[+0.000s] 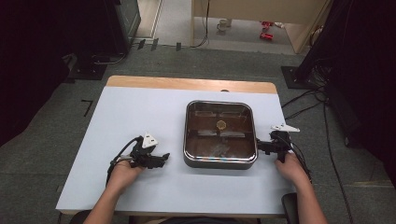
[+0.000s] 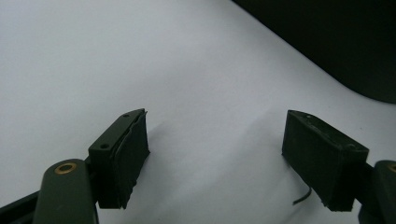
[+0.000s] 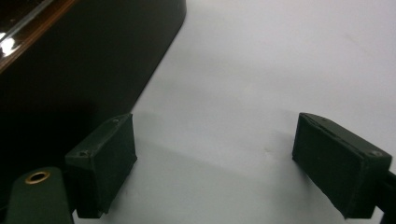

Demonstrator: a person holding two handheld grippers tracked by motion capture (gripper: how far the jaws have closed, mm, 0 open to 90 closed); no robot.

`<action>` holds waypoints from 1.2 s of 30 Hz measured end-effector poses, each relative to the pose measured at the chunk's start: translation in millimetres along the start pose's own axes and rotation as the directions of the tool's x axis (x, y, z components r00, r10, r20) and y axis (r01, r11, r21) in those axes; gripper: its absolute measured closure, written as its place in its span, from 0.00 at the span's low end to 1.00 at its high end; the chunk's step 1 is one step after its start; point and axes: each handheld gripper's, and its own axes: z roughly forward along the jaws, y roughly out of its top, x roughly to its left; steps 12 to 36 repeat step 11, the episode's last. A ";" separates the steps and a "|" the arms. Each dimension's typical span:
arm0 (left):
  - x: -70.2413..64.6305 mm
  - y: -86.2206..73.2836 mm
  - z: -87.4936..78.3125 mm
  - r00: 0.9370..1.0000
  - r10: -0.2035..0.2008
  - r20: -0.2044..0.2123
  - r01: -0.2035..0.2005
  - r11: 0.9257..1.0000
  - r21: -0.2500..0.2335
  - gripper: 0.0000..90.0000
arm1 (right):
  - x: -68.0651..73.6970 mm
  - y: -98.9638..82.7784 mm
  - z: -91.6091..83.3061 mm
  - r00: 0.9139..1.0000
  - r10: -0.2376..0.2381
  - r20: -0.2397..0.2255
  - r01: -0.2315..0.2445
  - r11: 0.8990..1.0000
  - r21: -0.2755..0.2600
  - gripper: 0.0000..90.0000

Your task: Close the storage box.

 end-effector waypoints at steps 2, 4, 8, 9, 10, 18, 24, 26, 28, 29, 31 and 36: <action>0.1 -1.6 0.1 1.000 -0.001 0.000 0.001 1.000 -0.012 0.25 | 0.0 0.0 0.0 1.000 0.000 0.000 0.000 1.000 0.000 0.15; 0.2 -1.6 0.2 1.000 -0.002 0.001 0.002 1.000 -0.012 0.25 | 0.0 0.0 0.0 1.000 0.000 0.000 0.000 1.000 0.000 0.15; -1.1 -0.9 0.0 1.000 -0.009 -0.009 0.009 1.000 -0.007 0.25 | 0.0 0.0 0.0 1.000 0.000 0.000 0.000 1.000 0.000 0.15; -1.8 -0.7 -0.1 1.000 -0.014 -0.014 0.014 1.000 -0.005 0.25 | 0.0 0.0 0.0 1.000 0.001 0.000 -0.001 1.000 0.000 0.15; -2.6 -0.4 -0.4 1.000 -0.019 -0.021 0.019 1.000 0.000 0.25 | 0.0 0.0 0.0 1.000 0.000 0.000 0.000 1.000 0.000 0.15; -2.6 -0.4 -0.4 1.000 -0.019 -0.021 0.019 1.000 0.000 0.25 | 0.0 0.0 0.0 1.000 0.000 0.000 0.000 1.000 0.000 0.15; -2.6 -0.4 -0.4 1.000 -0.019 -0.021 0.019 1.000 0.000 0.25 | 0.0 0.0 0.0 1.000 0.000 0.000 0.000 1.000 0.000 0.15; -2.6 -0.4 -0.4 1.000 -0.019 -0.021 0.019 1.000 0.000 0.25 | 0.0 0.0 0.0 1.000 0.000 0.000 0.000 1.000 0.000 0.15; -2.6 -0.4 -0.4 1.000 -0.019 -0.021 0.019 1.000 0.000 0.25 | 0.0 0.0 0.0 1.000 0.000 0.000 0.000 1.000 0.000 0.15; -2.6 -0.4 -0.4 1.000 -0.019 -0.021 0.019 1.000 0.000 0.25 | 0.0 0.0 0.0 1.000 0.000 0.000 0.000 1.000 0.000 0.15; -2.6 -0.4 -0.4 1.000 -0.019 -0.021 0.019 1.000 0.000 0.25 | 0.0 0.0 0.0 1.000 0.000 0.000 0.000 1.000 0.000 0.15; -2.6 -0.4 -0.4 1.000 -0.019 -0.021 0.019 1.000 0.000 0.25 | 0.0 0.0 0.0 1.000 0.000 0.000 0.000 1.000 0.000 0.15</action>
